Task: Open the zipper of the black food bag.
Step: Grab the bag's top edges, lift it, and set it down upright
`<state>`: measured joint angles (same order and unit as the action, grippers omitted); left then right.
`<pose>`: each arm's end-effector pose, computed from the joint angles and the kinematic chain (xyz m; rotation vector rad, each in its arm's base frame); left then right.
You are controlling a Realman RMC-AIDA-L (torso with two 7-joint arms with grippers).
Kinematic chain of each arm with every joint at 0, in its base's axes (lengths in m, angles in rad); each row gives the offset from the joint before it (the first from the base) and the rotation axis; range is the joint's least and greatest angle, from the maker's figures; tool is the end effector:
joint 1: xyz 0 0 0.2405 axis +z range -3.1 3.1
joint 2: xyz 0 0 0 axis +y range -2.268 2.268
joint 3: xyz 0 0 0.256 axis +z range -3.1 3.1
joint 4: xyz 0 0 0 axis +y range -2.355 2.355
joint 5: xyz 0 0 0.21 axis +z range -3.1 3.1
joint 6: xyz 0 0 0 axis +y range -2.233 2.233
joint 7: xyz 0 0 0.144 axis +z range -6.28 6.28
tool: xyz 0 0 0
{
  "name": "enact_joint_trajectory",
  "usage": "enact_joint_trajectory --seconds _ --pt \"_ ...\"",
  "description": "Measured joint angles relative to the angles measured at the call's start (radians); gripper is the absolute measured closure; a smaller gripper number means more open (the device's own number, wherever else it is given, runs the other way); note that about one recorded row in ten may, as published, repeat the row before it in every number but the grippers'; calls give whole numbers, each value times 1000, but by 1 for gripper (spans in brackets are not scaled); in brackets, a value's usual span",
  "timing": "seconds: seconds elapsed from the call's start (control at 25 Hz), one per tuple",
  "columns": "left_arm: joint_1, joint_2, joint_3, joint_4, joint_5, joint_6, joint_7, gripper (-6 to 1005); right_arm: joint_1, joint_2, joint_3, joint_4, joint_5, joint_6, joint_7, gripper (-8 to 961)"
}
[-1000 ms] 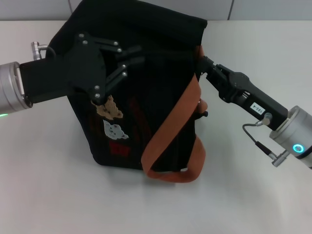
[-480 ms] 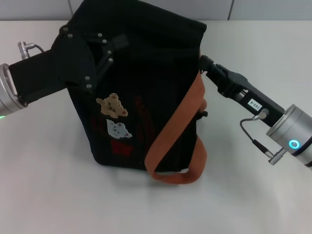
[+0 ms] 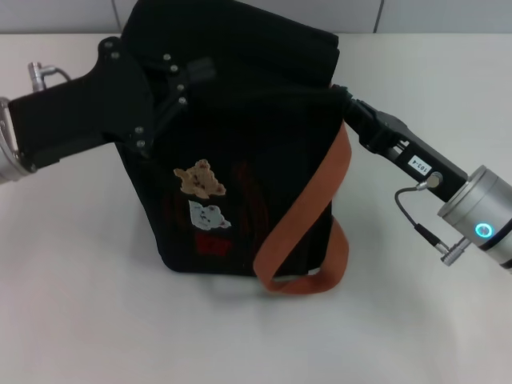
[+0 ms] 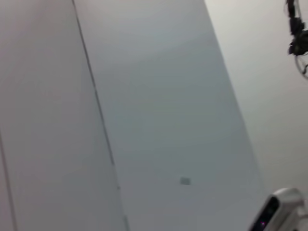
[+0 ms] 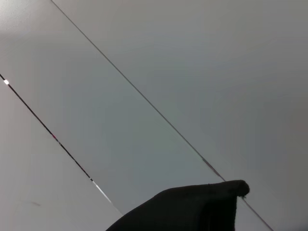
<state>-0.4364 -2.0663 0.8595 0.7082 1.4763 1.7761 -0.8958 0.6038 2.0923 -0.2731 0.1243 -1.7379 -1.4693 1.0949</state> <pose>-0.2171 0.3090 0.0374 -2.4762 0.2061 -1.1437 0.2344 0.3100 -0.0726 -2.1109 1.1396 1.4660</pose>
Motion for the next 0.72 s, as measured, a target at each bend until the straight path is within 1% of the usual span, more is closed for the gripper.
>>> enact_joint_trajectory --seconds 0.08,0.2,0.28,0.36,0.52,0.56,0.64,0.72 --pt "0 0 17 56 2 4 -81 967 1 0 0 0 0 0 0 935" --pt "-4 1 29 188 24 7 -302 955 3 0 2 0 0 1 0 935" --pt "-8 0 34 285 50 15 -416 947 4 0 2 0 0 0 0 936" --pt "-8 -2 56 402 80 16 -531 887 5 0 2 0 0 1 0 936" --pt "-5 -4 144 610 142 -6 -699 768 5 0 2 -3 0 0 0 936" --pt "-7 -5 165 652 163 -18 -733 723 5 0 2 -3 0 0 0 936" --pt "-10 -6 210 728 219 -61 -797 634 5 0 2 -3 0 0 0 936" --pt "-15 -7 275 839 312 -135 -879 545 3 0 2 -5 0 -2 0 936"
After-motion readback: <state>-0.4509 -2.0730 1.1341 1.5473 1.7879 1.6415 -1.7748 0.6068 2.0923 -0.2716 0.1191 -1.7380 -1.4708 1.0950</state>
